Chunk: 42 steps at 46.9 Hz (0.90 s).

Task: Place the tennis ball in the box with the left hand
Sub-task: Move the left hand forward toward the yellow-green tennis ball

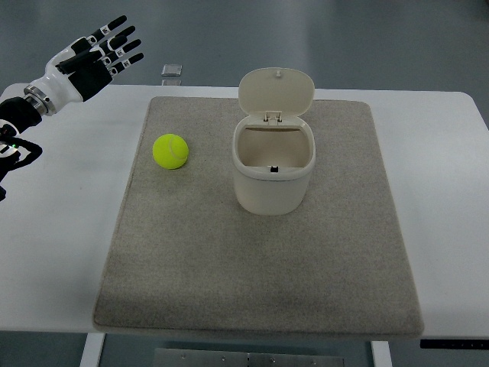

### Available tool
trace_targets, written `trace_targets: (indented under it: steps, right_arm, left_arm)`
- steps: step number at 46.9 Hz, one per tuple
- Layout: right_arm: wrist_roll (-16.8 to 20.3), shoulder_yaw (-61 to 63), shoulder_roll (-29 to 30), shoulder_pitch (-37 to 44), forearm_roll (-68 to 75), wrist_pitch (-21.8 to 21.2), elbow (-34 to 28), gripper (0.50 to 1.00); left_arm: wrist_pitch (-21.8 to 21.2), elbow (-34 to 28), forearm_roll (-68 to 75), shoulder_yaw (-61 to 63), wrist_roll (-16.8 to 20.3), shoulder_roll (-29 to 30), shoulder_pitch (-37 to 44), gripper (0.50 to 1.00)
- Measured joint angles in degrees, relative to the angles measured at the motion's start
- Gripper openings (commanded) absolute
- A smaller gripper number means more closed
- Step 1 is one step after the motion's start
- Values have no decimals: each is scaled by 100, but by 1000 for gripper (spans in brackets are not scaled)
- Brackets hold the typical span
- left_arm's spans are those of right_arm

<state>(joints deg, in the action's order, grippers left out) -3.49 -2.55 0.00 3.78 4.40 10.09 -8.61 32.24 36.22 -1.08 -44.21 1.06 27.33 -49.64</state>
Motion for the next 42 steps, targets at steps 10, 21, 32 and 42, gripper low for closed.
trace_targets:
  steps: [10,21,32,42]
  right_arm:
    - [-2,0,0,0,0,0,0,901]
    - [-2,0,0,0,0,0,0,901]
    - [-2,0,0,0,0,0,0,901]
    - [-2,0,0,0,0,0,0,901]
  left_arm:
    - [0,-68,-5,0,4,-69,-12,994]
    - [-303,-84,-13,13,1,-100,-48,994]
    - [-544,-80,53,34,0,-183,-47,994]
    - [-195,-80,495,114,118,-125,-89,992]
